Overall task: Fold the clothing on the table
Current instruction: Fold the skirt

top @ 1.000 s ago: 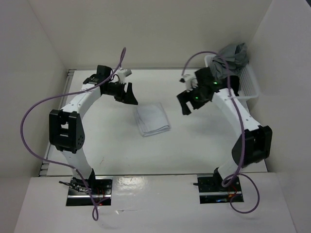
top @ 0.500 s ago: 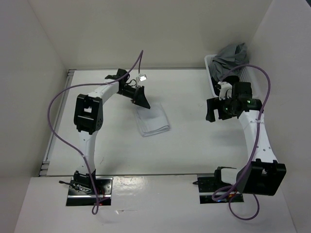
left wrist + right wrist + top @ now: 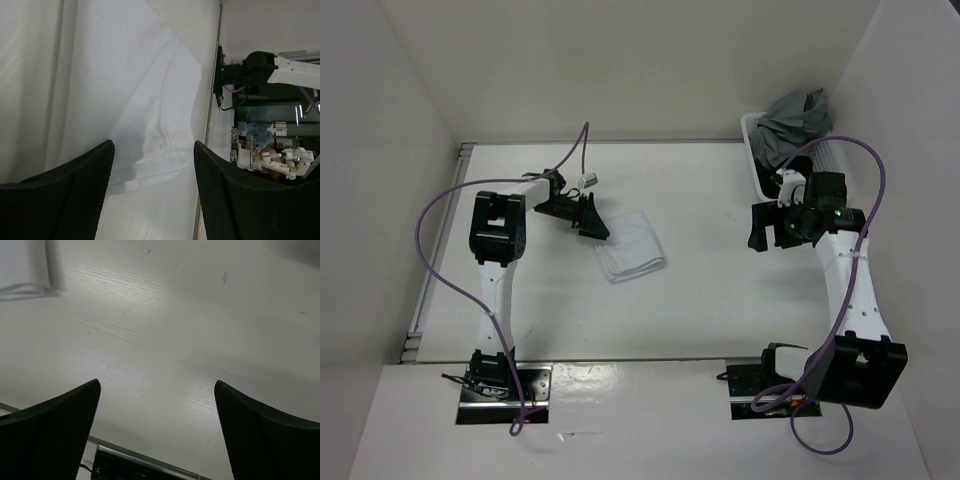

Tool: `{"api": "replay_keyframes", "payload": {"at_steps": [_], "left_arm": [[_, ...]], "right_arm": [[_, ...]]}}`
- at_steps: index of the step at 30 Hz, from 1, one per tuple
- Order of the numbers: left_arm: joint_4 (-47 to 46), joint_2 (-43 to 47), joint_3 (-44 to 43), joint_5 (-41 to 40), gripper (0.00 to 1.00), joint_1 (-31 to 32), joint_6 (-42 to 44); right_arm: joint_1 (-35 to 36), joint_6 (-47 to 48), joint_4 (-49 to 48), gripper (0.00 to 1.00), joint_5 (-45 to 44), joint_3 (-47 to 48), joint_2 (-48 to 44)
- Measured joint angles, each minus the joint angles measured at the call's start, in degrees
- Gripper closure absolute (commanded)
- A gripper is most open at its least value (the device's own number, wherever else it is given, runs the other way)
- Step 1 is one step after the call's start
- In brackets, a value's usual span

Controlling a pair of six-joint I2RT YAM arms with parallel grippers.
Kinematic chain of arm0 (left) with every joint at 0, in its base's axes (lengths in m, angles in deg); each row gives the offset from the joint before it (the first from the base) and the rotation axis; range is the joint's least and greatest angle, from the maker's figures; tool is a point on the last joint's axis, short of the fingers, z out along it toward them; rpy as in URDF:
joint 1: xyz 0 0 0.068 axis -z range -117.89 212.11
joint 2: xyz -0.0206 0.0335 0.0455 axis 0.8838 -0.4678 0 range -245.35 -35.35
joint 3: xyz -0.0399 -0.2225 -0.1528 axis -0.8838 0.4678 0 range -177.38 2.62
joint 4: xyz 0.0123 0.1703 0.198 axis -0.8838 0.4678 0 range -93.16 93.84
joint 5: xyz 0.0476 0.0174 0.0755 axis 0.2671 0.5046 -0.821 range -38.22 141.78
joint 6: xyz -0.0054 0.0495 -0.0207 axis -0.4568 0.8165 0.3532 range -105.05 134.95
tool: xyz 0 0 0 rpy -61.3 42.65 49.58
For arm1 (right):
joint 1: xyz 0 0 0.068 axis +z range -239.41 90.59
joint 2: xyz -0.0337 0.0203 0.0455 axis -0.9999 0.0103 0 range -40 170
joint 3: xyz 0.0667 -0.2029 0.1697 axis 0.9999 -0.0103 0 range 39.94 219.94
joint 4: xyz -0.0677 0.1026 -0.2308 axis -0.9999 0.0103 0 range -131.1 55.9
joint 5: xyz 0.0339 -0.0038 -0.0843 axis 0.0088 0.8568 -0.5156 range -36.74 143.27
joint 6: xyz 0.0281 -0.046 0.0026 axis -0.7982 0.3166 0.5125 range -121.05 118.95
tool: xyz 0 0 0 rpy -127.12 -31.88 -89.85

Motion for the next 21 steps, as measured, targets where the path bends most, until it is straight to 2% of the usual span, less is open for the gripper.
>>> {"api": "replay_keyframes", "payload": {"at_steps": [7, 13, 16, 20, 21], "left_arm": [[0.7, 0.5, 2.2, 1.6, 0.28, -1.0, 1.4], [7.5, 4.9, 2.7, -3.0, 0.28, -1.1, 6.8], [11.8, 10.8, 2.6, -5.5, 0.28, -1.6, 9.1], [11.6, 24.3, 2.8, -11.9, 0.22, -4.7, 7.1], [10.2, 29.1, 3.3, -13.8, 0.15, -5.8, 5.8]], "right_arm": [[0.0, 0.0, 0.0, 0.01, 0.6, -0.5, -0.8], [0.0, 0.0, 0.0, 0.01, 1.1, -0.5, -2.7], [0.0, 0.0, 0.0, 0.01, 1.1, -0.5, -4.9], [0.0, -0.3, -0.4, 0.01, 0.3, -0.6, -9.0], [0.0, -0.5, -0.7, 0.01, -0.3, -0.7, -10.3]]}}
